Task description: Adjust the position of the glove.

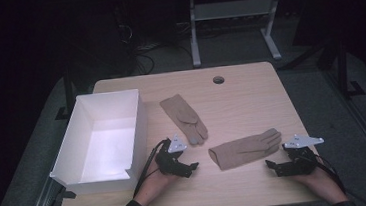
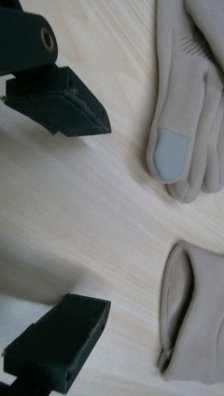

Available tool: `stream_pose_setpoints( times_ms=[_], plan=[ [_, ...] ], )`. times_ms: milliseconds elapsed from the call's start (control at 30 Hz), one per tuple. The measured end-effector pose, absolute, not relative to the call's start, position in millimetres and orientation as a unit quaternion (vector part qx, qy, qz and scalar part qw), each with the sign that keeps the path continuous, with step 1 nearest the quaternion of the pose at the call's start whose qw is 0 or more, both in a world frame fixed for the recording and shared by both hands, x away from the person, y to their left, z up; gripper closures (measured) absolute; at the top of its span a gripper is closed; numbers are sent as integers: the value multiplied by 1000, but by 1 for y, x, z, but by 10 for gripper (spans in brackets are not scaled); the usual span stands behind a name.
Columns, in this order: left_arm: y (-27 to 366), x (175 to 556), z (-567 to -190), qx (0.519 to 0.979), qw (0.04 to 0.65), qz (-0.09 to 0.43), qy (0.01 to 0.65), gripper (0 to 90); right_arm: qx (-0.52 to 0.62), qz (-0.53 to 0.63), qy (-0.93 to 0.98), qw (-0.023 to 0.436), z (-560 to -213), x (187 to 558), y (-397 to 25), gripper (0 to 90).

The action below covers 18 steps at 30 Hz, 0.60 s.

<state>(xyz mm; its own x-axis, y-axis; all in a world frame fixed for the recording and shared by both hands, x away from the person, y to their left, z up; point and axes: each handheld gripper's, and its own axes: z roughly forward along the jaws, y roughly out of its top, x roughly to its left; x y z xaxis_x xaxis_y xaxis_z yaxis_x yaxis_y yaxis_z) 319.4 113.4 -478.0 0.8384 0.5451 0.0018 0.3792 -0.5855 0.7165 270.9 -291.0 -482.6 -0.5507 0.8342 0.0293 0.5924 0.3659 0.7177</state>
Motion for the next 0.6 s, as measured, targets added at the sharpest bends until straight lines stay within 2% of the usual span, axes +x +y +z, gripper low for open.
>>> stream_pose_setpoints(
  times_ms=[300, 400, 500, 600],
  plan=[
    [116, 318, -478, 885, 373, 108, 257, 124, 437, 337, 818, 163, -479, 272, -292, 103],
    [115, 317, -477, 886, 371, 107, 257, 124, 444, 335, 816, 158, -475, 272, -292, 154],
    [115, 317, -477, 887, 371, 106, 253, 124, 447, 345, 809, 165, -467, 272, -295, 273],
    [115, 316, -478, 887, 374, 106, 251, 124, 449, 358, 802, 162, -458, 271, -296, 440]
  ],
)
